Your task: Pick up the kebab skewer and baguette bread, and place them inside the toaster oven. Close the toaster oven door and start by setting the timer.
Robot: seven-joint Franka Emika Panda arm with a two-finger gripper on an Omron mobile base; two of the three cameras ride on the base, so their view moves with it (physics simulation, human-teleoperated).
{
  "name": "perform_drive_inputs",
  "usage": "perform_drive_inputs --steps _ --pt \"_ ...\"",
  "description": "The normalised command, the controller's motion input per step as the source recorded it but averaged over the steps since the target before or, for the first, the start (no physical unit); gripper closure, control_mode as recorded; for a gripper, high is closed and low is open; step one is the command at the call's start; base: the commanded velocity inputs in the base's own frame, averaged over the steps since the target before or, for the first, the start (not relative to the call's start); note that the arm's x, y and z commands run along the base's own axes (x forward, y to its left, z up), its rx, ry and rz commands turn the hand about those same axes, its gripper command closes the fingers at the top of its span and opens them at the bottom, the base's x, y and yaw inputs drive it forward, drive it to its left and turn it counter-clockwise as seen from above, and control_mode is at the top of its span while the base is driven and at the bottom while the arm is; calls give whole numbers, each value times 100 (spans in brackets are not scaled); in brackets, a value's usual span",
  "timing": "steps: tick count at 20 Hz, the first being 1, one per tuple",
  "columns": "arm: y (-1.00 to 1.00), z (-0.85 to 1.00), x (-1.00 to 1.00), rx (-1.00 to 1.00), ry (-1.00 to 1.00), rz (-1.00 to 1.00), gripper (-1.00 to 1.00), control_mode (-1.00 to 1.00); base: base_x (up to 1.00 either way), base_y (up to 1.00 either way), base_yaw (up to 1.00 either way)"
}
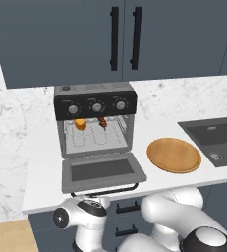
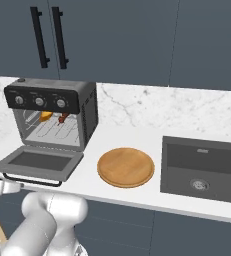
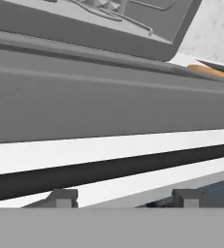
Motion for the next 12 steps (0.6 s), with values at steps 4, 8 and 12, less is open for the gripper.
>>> perform_drive_inputs --steps 4,8,12 --pt "-89 19 89 3 -5 0 -100 -100 0 0 0" --pt "-98 30 91 1 -2 0 -100 -100 0 0 0" --pt "-100 44 88 0 -4 0 -100 -100 0 0 0"
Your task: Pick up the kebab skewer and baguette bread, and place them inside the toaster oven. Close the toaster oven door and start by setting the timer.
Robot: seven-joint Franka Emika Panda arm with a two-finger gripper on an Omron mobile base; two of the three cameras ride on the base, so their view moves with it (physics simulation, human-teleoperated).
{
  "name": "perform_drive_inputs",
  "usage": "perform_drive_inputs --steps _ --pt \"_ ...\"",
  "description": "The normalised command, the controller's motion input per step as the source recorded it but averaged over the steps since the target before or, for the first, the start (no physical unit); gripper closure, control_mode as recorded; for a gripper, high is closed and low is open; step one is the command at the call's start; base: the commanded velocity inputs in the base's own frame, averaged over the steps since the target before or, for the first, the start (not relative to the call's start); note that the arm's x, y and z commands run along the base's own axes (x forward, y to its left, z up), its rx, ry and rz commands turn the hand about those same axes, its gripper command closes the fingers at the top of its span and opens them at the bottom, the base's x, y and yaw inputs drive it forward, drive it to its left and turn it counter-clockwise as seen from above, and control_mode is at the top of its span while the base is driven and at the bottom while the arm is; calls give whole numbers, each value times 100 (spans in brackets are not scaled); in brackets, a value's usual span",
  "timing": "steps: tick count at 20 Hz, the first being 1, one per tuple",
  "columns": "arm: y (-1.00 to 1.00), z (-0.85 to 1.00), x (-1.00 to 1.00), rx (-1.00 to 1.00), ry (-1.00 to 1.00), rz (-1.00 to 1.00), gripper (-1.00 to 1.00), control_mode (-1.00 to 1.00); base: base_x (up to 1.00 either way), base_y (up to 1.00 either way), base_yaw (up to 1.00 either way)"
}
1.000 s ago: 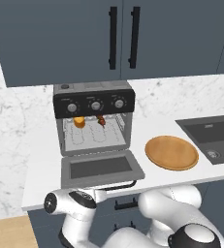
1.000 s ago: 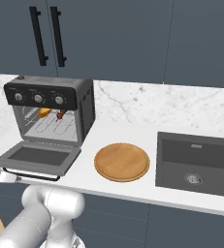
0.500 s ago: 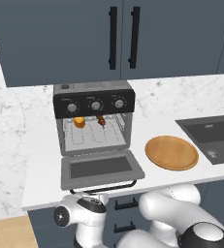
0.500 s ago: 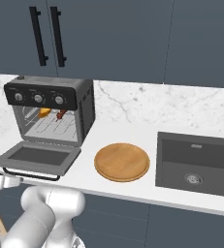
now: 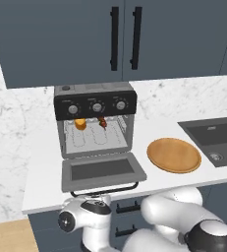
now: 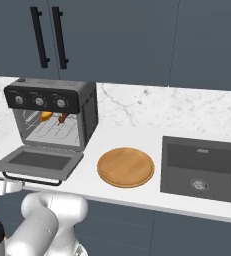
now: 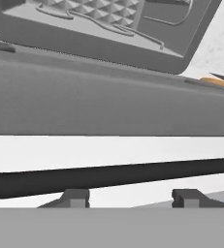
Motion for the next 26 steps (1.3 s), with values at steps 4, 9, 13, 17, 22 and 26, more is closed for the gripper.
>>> perform_drive_inputs --steps 4,9,13,17,22,26 --pt "-100 54 92 0 -2 0 -100 -100 0 0 0" --pt "-100 56 93 0 -6 0 -100 -100 0 0 0" --pt "-100 60 98 0 -6 0 -100 -100 0 0 0" --pt "-100 53 94 0 -5 0 -100 -100 0 0 0" --pt "-100 26 88 0 0 -1 -100 -100 0 0 0" --pt "-100 5 89 0 0 -1 -100 -100 0 0 0"
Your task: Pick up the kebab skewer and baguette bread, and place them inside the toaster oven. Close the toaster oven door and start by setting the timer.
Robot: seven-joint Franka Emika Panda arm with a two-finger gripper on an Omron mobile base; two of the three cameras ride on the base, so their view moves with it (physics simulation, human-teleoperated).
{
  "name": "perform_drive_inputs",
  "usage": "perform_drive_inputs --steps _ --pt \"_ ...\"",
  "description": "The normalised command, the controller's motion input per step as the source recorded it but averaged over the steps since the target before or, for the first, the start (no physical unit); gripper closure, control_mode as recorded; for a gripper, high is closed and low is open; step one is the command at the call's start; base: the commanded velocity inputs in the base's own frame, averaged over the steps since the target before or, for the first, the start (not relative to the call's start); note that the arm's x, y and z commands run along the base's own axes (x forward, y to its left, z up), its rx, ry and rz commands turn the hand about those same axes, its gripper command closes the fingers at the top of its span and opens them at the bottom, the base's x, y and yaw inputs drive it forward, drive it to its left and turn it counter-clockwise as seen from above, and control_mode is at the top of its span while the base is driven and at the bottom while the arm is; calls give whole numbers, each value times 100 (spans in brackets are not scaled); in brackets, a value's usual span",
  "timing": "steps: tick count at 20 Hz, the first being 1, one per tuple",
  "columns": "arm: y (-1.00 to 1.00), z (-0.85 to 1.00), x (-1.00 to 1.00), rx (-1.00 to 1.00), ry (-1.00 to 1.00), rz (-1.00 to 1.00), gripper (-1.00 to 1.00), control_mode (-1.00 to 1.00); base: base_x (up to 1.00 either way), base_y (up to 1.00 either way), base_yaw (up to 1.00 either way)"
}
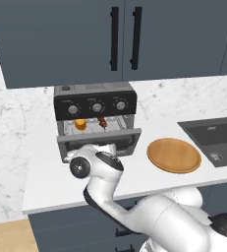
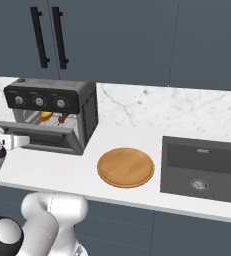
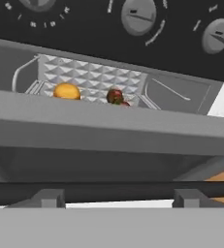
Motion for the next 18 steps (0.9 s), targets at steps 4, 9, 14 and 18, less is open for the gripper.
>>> perform_drive_inputs --steps 4,9,14,18 --pt "-99 0 77 0 0 0 -100 -100 0 0 0" --pt "-69 0 72 0 0 0 -100 -100 0 0 0" --pt "-50 -8 66 0 0 0 -100 -100 0 0 0" --pt "-32 -51 57 0 0 0 -100 -100 0 0 0"
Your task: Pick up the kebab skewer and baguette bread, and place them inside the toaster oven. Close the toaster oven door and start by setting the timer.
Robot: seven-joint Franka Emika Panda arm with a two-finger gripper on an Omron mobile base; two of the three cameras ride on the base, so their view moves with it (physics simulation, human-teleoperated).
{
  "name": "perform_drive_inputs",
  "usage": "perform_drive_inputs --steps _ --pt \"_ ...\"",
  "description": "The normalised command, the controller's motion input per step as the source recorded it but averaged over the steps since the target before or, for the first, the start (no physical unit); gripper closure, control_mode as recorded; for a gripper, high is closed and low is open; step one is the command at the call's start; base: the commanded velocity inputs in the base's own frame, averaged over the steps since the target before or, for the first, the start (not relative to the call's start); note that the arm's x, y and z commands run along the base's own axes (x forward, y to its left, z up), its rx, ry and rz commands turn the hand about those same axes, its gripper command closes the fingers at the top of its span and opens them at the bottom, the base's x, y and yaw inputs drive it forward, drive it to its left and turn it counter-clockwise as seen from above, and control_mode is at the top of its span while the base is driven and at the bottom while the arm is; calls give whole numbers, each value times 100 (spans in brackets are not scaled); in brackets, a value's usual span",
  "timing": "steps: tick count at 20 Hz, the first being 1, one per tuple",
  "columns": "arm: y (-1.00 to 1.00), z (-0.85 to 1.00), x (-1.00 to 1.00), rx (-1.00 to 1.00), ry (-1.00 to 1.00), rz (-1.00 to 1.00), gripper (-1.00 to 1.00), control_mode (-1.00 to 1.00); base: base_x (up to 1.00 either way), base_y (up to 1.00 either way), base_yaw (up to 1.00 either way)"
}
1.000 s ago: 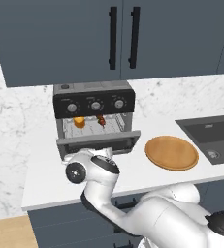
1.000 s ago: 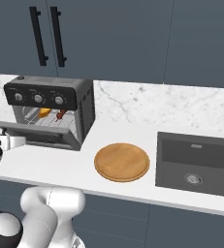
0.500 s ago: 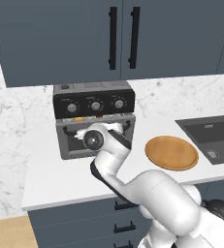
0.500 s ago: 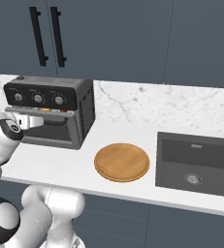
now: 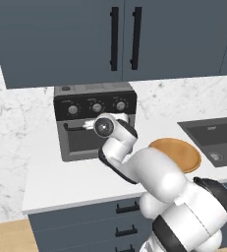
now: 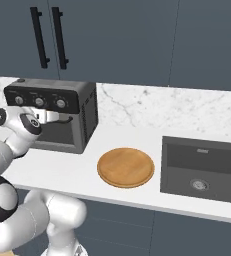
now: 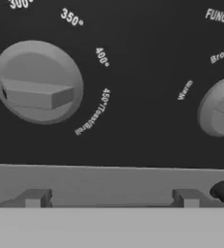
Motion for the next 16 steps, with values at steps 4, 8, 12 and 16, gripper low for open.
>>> perform_drive_inputs --steps 4,8,12,16 --pt "-21 -49 26 0 0 0 -100 -100 0 0 0" --pt "-9 -4 0 0 0 0 -100 -100 0 0 0" --pt "0 27 -17 0 1 0 -100 -100 0 0 0" --pt "0 60 -44 0 11 0 -100 -100 0 0 0"
